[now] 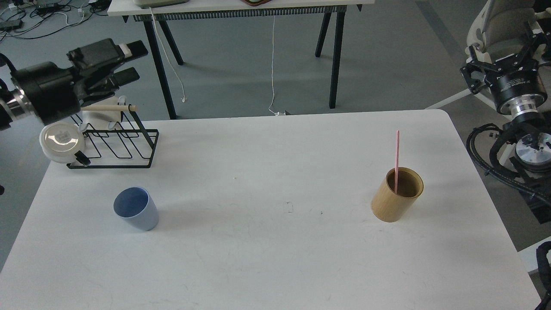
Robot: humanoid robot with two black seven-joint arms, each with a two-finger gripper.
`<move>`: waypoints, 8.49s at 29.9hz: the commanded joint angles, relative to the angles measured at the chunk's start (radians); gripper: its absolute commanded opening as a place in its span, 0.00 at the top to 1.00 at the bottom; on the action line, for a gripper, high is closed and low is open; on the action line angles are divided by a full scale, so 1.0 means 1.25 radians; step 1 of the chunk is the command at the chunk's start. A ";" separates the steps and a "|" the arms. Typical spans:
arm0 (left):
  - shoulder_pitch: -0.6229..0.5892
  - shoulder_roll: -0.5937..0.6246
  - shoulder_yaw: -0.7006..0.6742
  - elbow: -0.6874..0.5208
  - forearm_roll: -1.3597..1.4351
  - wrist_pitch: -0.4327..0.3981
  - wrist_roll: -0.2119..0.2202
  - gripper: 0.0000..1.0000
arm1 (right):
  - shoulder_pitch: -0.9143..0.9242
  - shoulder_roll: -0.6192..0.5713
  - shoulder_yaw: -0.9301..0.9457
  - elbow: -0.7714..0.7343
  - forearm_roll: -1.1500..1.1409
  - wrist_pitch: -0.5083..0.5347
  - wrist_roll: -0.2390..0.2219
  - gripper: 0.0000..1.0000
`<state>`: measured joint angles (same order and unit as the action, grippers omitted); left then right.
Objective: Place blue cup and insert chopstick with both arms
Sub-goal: 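Lower the left gripper from its raised pose toward the blue cup, then close the left gripper around the side of the blue cup, then lift the blue cup with the left gripper toward the tan cup, then set the blue cup down and open the left gripper, then raise left arm to rest, move right gripper to straw, then grasp the red straw with the right gripper and lift it out, then move the straw over the blue cup and lower it inside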
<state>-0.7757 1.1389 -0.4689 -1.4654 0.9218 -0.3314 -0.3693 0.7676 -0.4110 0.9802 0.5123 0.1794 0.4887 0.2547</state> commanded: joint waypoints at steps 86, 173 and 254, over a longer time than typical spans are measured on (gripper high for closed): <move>-0.176 -0.804 0.235 0.339 1.008 -0.126 0.044 0.98 | 0.168 -0.017 -0.005 0.002 -0.009 0.000 -0.020 0.00; -0.183 -0.628 -0.235 0.835 -0.783 -0.126 0.035 0.01 | -0.068 -0.331 -0.432 0.620 -1.539 -0.272 0.001 0.38; -0.186 -0.622 -0.235 0.857 -0.784 -0.126 0.003 0.01 | -0.063 -0.271 -0.345 0.952 -1.625 -0.309 -0.022 0.99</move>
<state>-1.0078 0.3599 -0.7625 -0.3943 -0.0581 -0.4887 -0.3650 0.6900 -0.7847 0.6125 1.7096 -1.7894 0.1014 0.2343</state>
